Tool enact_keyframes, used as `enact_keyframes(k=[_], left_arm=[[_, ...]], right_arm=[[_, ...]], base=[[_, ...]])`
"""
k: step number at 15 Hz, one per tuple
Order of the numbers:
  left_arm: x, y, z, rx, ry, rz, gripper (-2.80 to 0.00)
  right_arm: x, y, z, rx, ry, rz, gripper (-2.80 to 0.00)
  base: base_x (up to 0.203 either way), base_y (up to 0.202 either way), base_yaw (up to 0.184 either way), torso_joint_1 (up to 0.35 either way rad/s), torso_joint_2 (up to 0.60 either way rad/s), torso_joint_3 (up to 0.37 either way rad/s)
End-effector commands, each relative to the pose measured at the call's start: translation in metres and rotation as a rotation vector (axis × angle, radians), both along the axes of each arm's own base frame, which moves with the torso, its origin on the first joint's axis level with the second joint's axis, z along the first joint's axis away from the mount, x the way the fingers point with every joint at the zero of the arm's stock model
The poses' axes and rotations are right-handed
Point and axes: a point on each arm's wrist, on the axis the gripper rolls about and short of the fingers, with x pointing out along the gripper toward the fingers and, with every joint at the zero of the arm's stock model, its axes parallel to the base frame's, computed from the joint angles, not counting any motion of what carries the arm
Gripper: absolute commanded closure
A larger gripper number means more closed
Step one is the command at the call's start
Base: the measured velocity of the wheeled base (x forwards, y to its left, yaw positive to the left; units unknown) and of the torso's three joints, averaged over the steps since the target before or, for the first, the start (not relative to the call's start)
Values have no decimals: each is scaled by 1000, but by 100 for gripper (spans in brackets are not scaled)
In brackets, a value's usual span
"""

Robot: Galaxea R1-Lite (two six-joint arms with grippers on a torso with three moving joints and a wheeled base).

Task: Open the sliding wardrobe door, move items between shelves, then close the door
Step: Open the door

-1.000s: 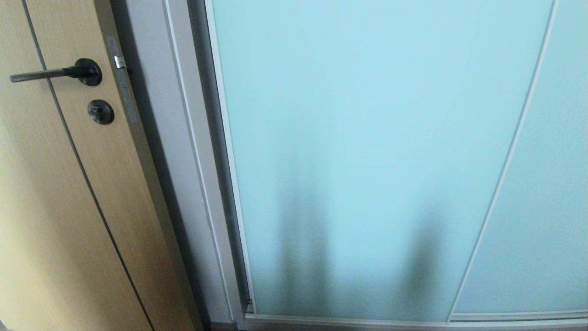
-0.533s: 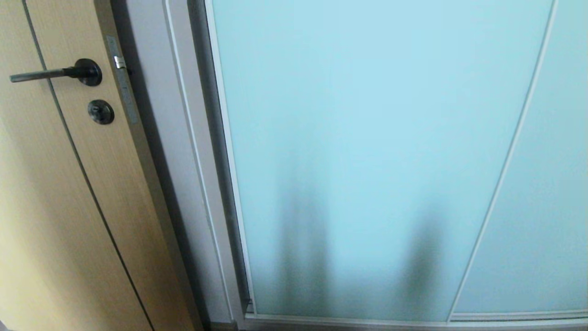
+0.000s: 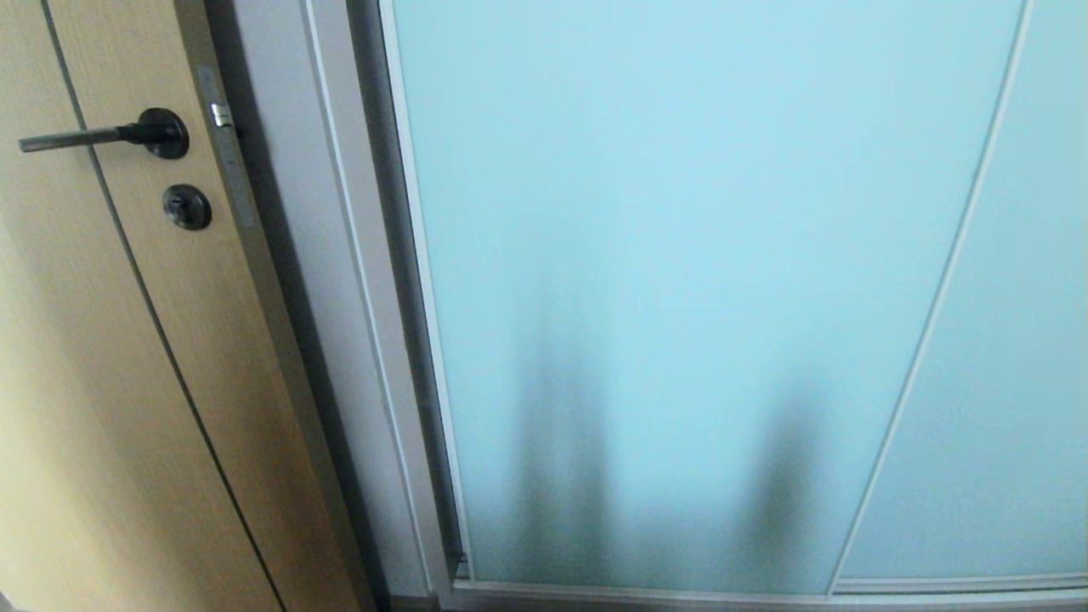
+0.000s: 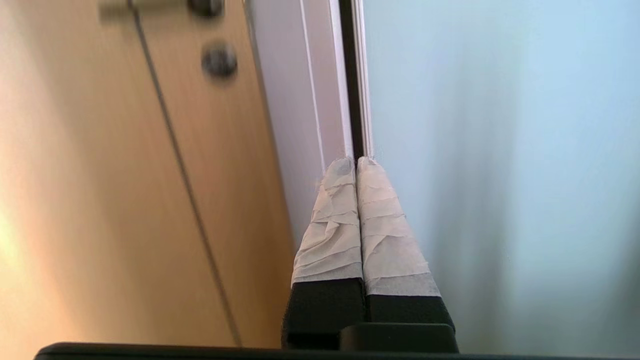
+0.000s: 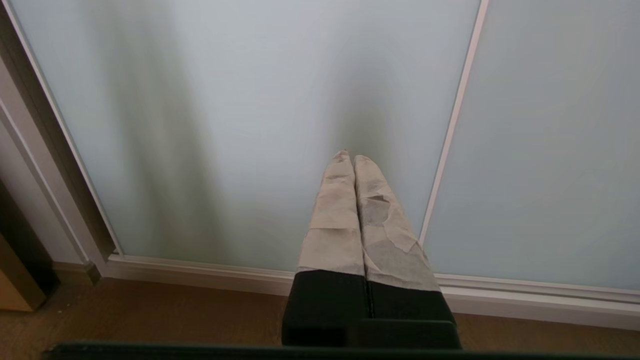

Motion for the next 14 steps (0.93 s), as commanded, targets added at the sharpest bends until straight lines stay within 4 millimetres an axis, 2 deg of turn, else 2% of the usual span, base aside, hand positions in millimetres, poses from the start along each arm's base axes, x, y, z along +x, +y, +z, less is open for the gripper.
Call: enact_keyframes(k=[1,4,6,8,12,14], left_arm=[[78,2,32,-16,14,-2,0],[150,3,44,-28,-100,-6,0],[192,4,39,-30,-131,-9,0],[224,4,31,-23,-175,-24,0],[270,2,6,-19,-253,-44,0],[272,2,-4,-41,-226,18,0]], right_arm=[[0,0,0,0,0,1,0],[0,0,0,0,-1,1,0],[0,0,0,0,-1,1,0],[0,0,0,0,0,0,0],[0,0,0,0,-1,1,0],[0,0,0,0,-1,0,0]], base=[[0,0,0,0,0,0],[0,0,0,0,0,0],[0,0,0,0,0,0],[0,0,0,0,0,0],[0,0,0,0,0,0],[0,0,0,0,0,0]])
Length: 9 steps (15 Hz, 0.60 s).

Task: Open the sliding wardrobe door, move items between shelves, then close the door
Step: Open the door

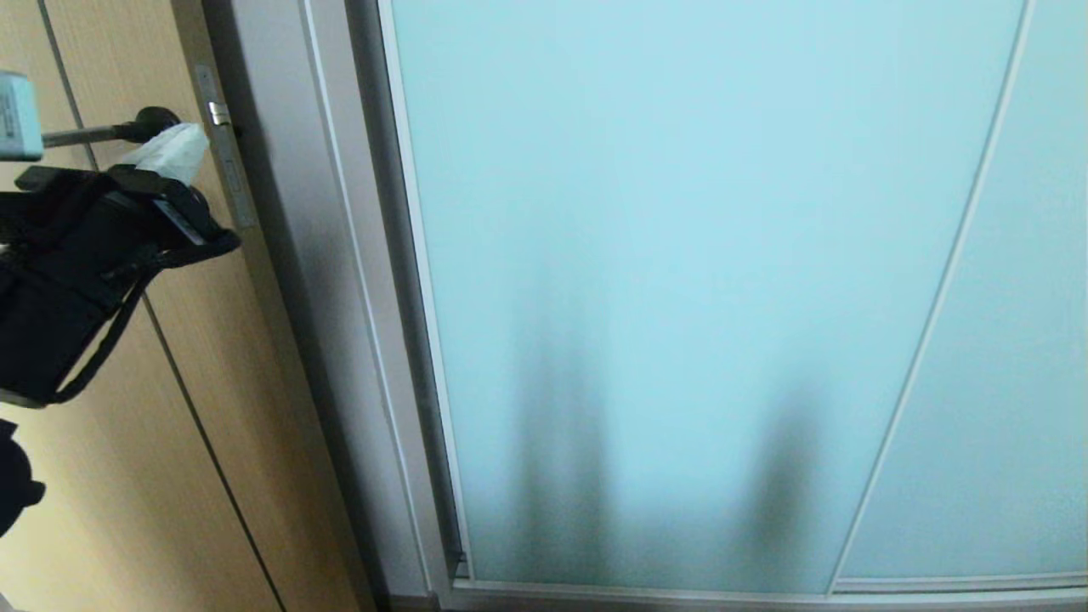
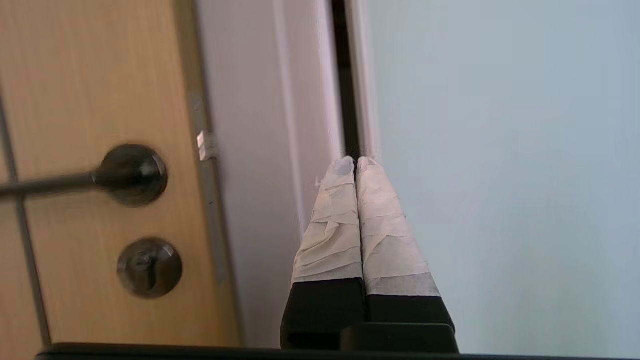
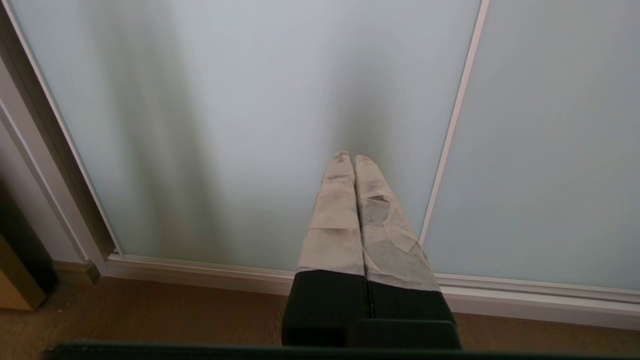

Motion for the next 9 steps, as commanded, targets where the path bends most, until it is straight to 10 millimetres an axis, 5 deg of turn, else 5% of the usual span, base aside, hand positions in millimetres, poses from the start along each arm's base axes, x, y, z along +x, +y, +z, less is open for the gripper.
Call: enact_keyframes(k=[1,6,9], left_arm=[[15,0,-29,-18,115,34,0],[21,-6,-40,-34,204,40,0],[44,-6,-46,-41,219,52,0]], right_arm=[[0,0,0,0,-1,-1,0],[0,0,0,0,1,1,0],[0,0,0,0,-1,-1,0]], base=[[0,0,0,0,0,0],[0,0,0,0,0,0],[0,0,0,0,0,0]])
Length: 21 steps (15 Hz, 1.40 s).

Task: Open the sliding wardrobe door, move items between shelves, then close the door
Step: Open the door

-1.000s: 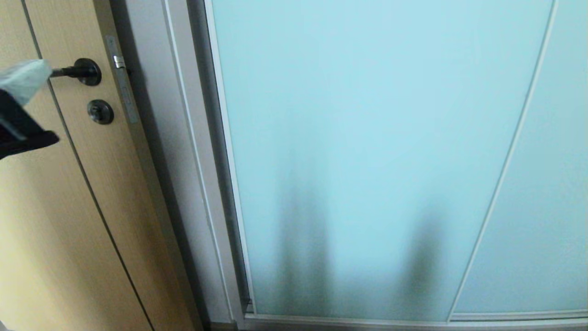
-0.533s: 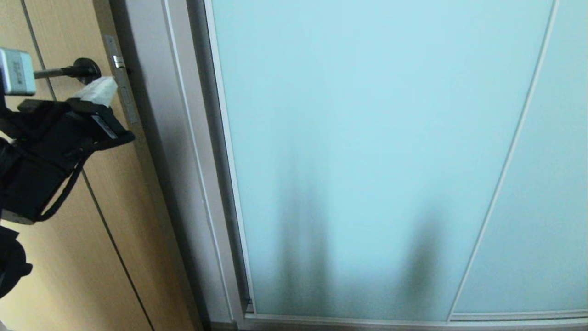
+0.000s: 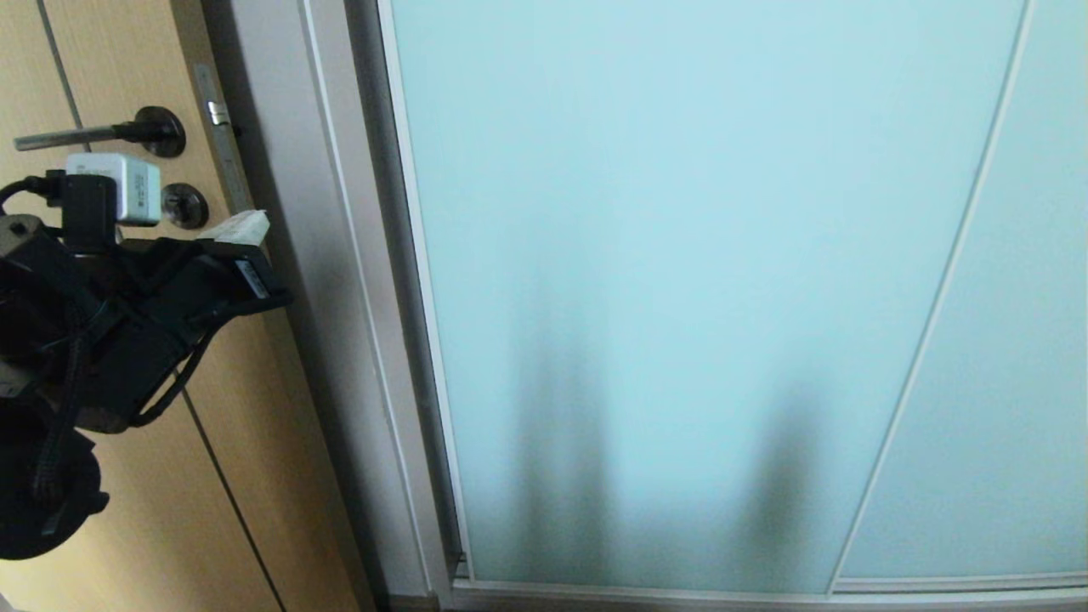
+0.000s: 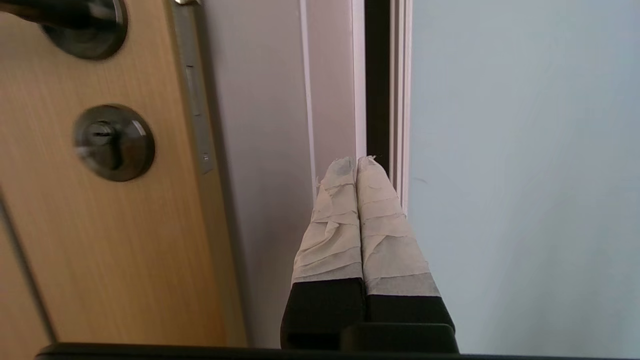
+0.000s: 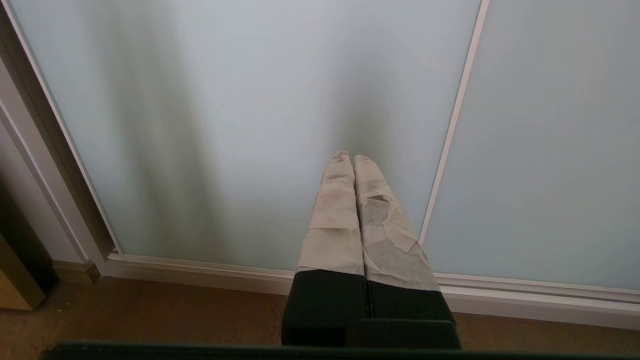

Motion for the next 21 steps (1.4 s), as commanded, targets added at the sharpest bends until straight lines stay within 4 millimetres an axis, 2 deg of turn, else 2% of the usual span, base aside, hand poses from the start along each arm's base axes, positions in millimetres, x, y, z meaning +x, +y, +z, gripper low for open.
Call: enact_keyframes(k=[1,6,11,21], left_arm=[[24,0,-4,-4,10,12,0],[56,-1,0,-11,48,38,0],[80,-6,-15,-8,82,19,0],[127,-12,-24,-7,101,10,0]], right_arm=[[0,0,0,0,0,1,0],[0,0,0,0,1,0,0],[0,0,0,0,1,1,0],[0,0,0,0,1,1,0]], base=[[0,0,0,0,0,0],[0,0,0,0,0,0],[0,0,0,0,0,0],[0,0,0,0,0,0]])
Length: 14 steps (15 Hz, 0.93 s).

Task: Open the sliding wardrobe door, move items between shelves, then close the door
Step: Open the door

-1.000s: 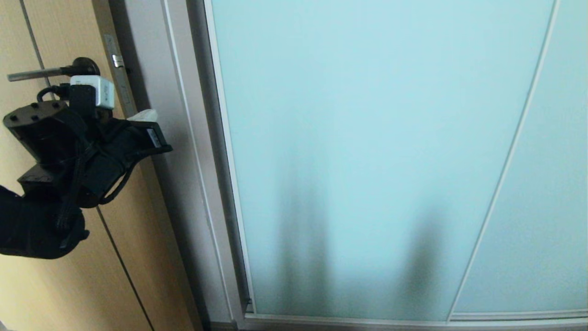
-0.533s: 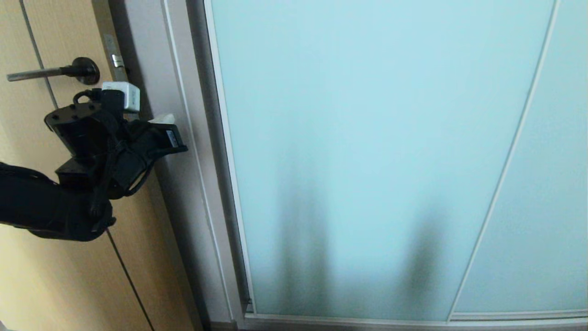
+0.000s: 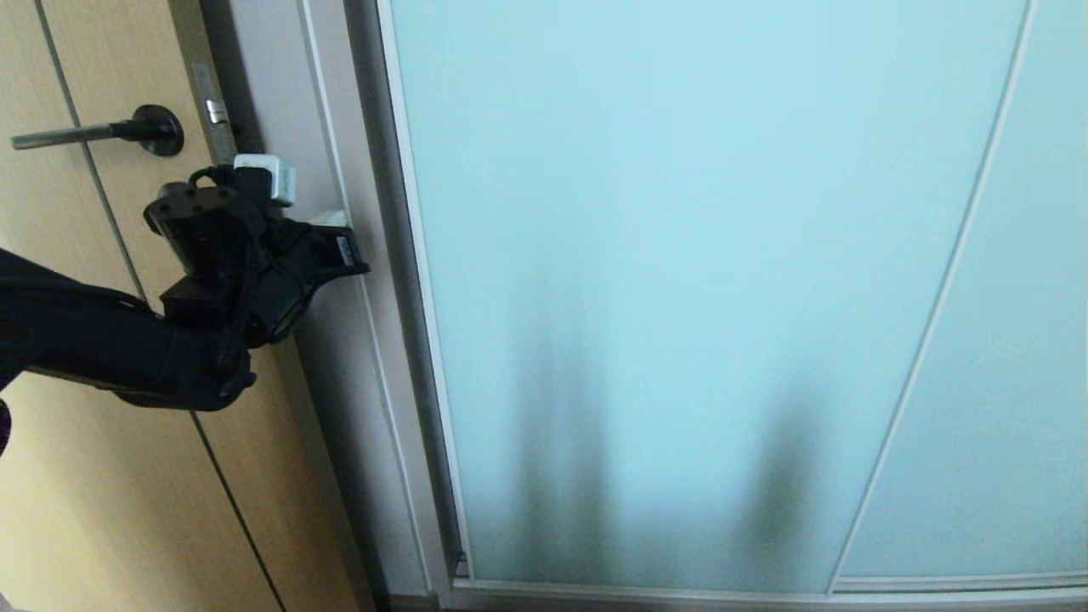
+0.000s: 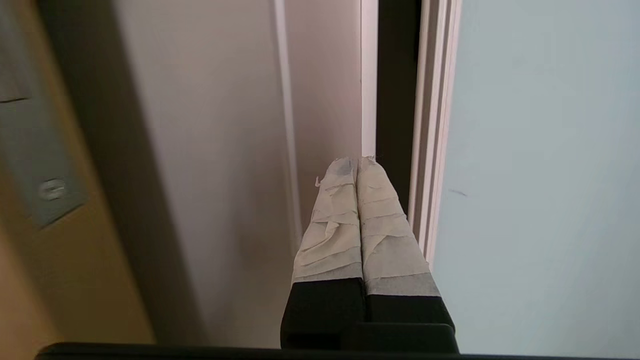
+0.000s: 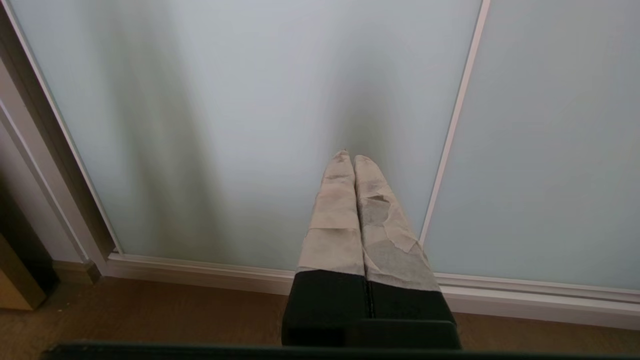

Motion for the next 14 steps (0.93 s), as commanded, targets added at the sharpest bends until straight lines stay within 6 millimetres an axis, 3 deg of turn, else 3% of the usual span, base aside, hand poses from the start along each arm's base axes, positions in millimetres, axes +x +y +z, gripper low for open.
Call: enact_keyframes(k=[1,9,14], left_arm=[[13,-2,-8,0,11,-3,0],[41,-21,-6,2,30,-42,0],[57,-23,-16,2,35,-37,0]], right_arm=[[0,0,0,0,1,0,0],[0,0,0,0,1,1,0],[0,0,0,0,0,1,0]], base=[[0,0,0,0,0,0],[0,0,0,0,0,0],[0,0,0,0,0,0]])
